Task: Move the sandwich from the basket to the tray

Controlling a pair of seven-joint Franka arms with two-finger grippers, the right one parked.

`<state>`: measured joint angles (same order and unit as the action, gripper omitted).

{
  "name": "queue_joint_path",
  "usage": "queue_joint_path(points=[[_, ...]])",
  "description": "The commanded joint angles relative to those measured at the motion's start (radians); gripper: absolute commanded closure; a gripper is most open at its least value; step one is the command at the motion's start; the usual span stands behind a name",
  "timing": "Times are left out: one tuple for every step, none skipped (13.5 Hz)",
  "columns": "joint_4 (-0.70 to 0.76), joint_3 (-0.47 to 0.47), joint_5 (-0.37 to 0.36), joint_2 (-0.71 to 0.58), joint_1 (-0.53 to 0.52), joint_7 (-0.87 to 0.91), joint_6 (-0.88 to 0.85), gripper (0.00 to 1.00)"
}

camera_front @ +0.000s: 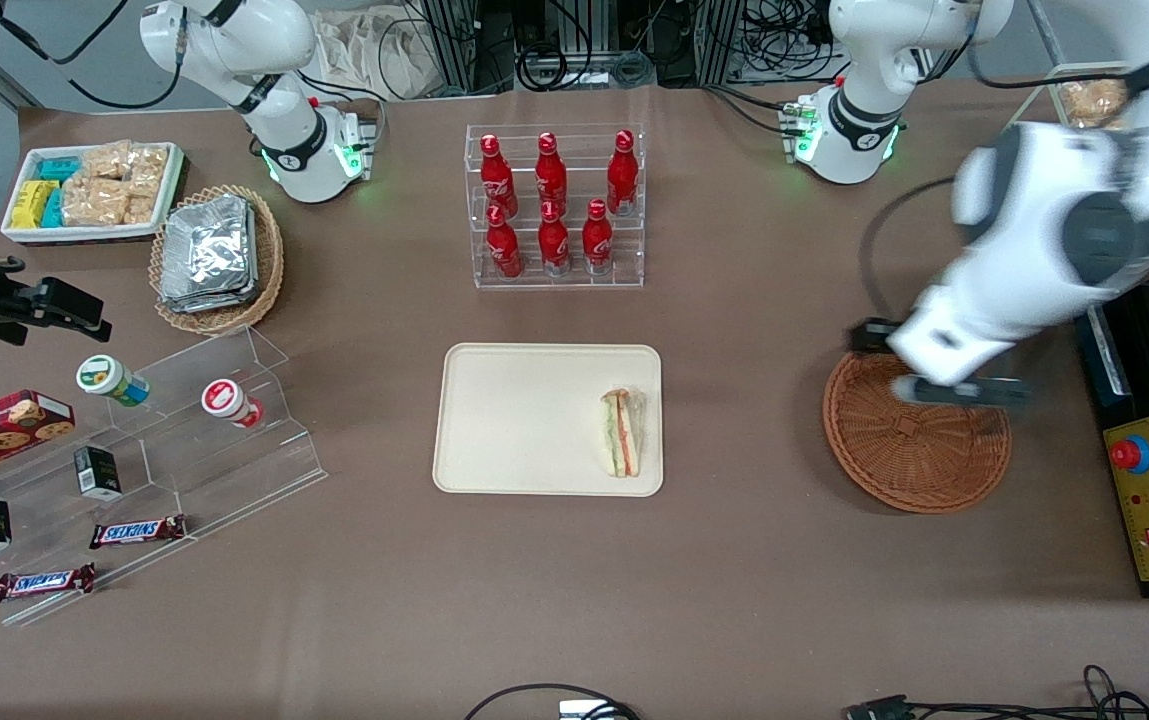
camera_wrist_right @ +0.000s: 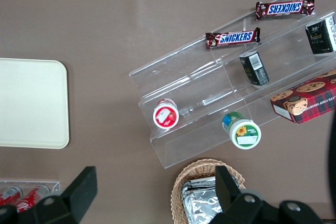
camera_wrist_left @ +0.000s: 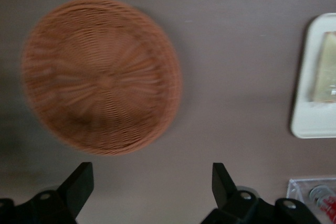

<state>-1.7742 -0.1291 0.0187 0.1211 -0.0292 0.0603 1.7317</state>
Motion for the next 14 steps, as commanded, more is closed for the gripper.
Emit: queue_joint_path(points=[[0.148, -0.020, -0.003, 0.055, -0.055, -0.065, -0.132, 0.00], [0.144, -0.020, -0.003, 0.036, -0.055, -0.048, -0.141, 0.00], [0.107, -0.020, -0.005, -0.003, -0.058, 0.011, -0.141, 0.00], [0.049, -0.021, -0.005, -0.052, -0.057, 0.065, -0.130, 0.00], [-0.027, -0.021, -0.003, -0.098, -0.057, 0.073, -0.114, 0.00], [-0.103, -0.021, 0.000, -0.147, -0.058, 0.073, -0.060, 0.00], [-0.161, -0.021, 0.000, -0.182, -0.057, 0.084, -0.014, 0.00], [-0.177, -0.021, -0.002, -0.192, -0.057, 0.084, -0.006, 0.00], [-0.154, -0.021, -0.003, -0.183, -0.057, 0.067, -0.014, 0.00], [-0.119, -0.021, -0.003, -0.163, -0.057, 0.081, -0.026, 0.00], [-0.075, -0.020, 0.000, -0.131, -0.060, 0.090, -0.049, 0.00], [-0.024, -0.017, -0.003, -0.092, -0.061, 0.113, -0.070, 0.00], [0.017, -0.009, -0.005, -0.071, -0.061, 0.118, -0.087, 0.00], [0.041, -0.007, -0.006, -0.054, -0.060, 0.122, -0.103, 0.00]])
